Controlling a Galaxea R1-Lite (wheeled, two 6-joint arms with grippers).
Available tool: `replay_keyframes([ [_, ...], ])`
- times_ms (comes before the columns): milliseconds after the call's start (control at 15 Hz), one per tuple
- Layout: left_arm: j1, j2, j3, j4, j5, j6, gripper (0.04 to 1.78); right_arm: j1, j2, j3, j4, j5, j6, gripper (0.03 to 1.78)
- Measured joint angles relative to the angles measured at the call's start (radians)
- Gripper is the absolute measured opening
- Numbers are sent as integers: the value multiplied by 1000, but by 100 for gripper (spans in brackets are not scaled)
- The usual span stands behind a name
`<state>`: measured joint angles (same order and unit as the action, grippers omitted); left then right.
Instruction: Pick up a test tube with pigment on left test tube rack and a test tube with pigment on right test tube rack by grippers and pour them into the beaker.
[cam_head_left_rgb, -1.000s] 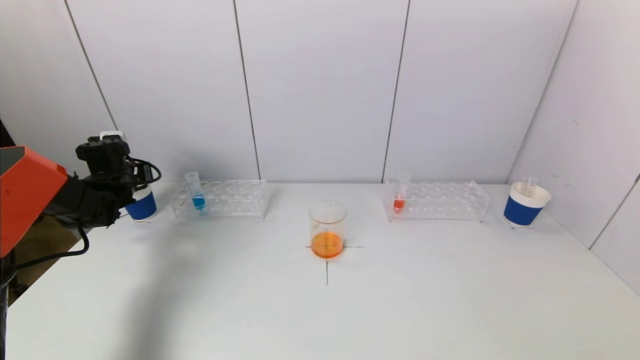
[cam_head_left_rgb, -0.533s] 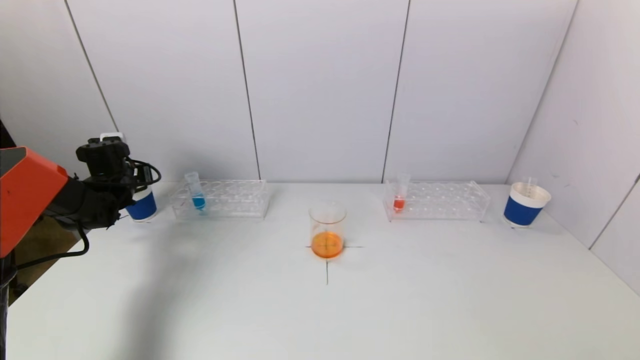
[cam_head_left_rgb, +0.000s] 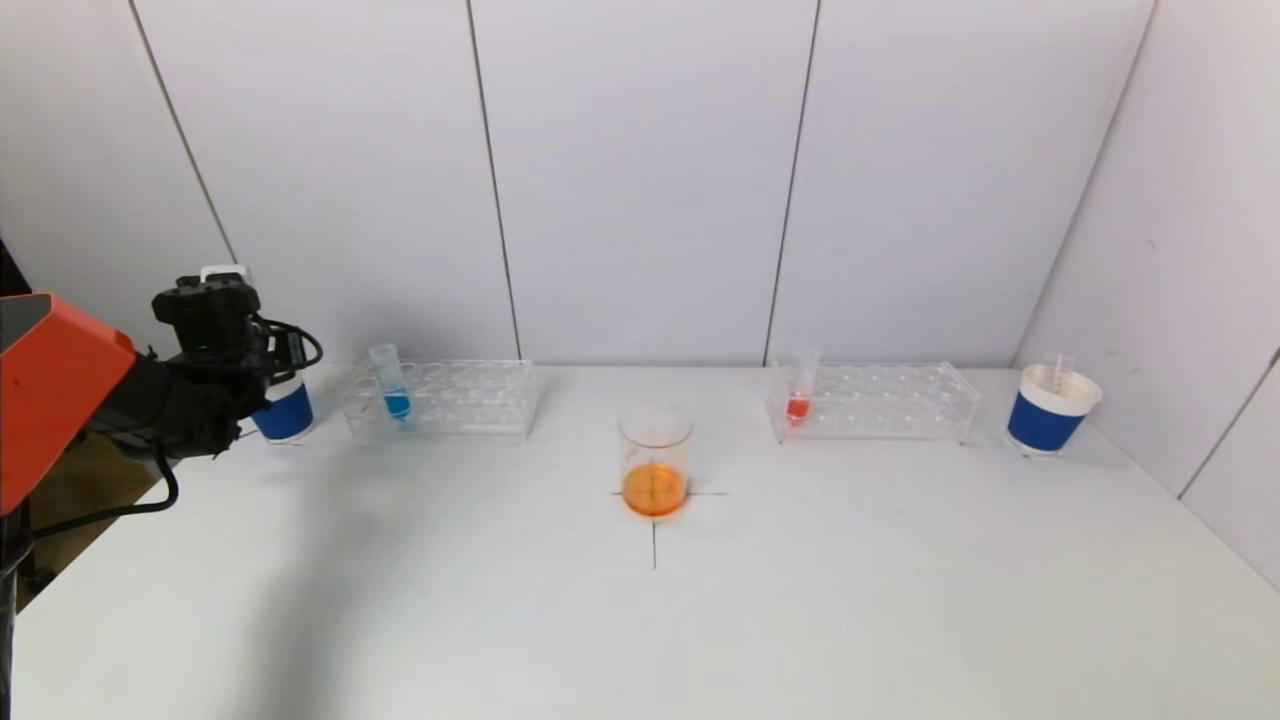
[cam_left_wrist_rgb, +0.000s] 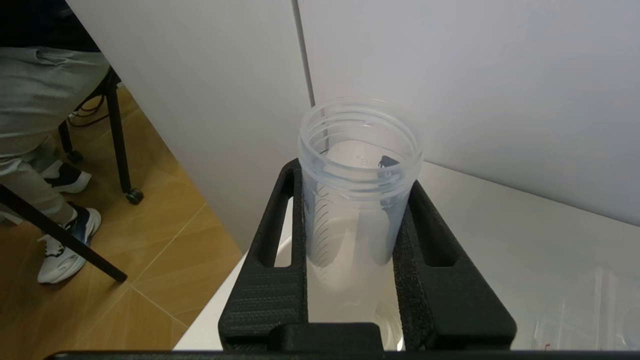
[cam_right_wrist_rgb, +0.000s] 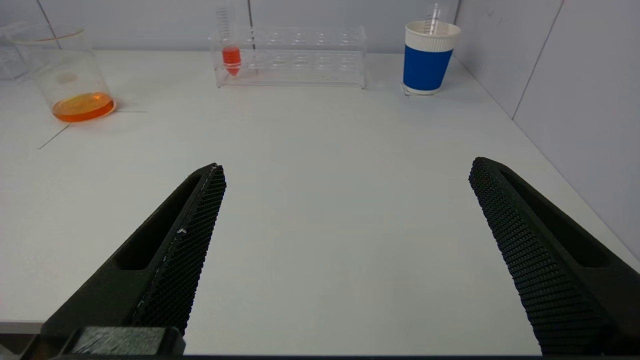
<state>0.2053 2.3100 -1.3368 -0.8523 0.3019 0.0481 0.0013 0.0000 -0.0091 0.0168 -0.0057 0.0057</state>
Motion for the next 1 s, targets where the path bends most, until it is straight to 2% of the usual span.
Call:
replay_keyframes([
  [133, 0, -2, 1, 0, 0, -1, 58, 0, 0, 0, 0, 0, 0, 177],
  [267, 0, -4, 1, 0, 0, 0, 77, 0, 0, 0, 0, 0, 0, 177],
  [533, 0, -8, 1, 1, 0, -1, 140, 0, 0, 0, 0, 0, 0, 177],
  [667, 0, -10, 1, 1, 0, -1, 162, 0, 0, 0, 0, 0, 0, 177],
  [800, 0, -11, 3, 0, -1, 0, 175, 0, 0, 0, 0, 0, 0, 177],
  [1000, 0, -20, 6, 4, -9, 0, 178, 0, 0, 0, 0, 0, 0, 177],
])
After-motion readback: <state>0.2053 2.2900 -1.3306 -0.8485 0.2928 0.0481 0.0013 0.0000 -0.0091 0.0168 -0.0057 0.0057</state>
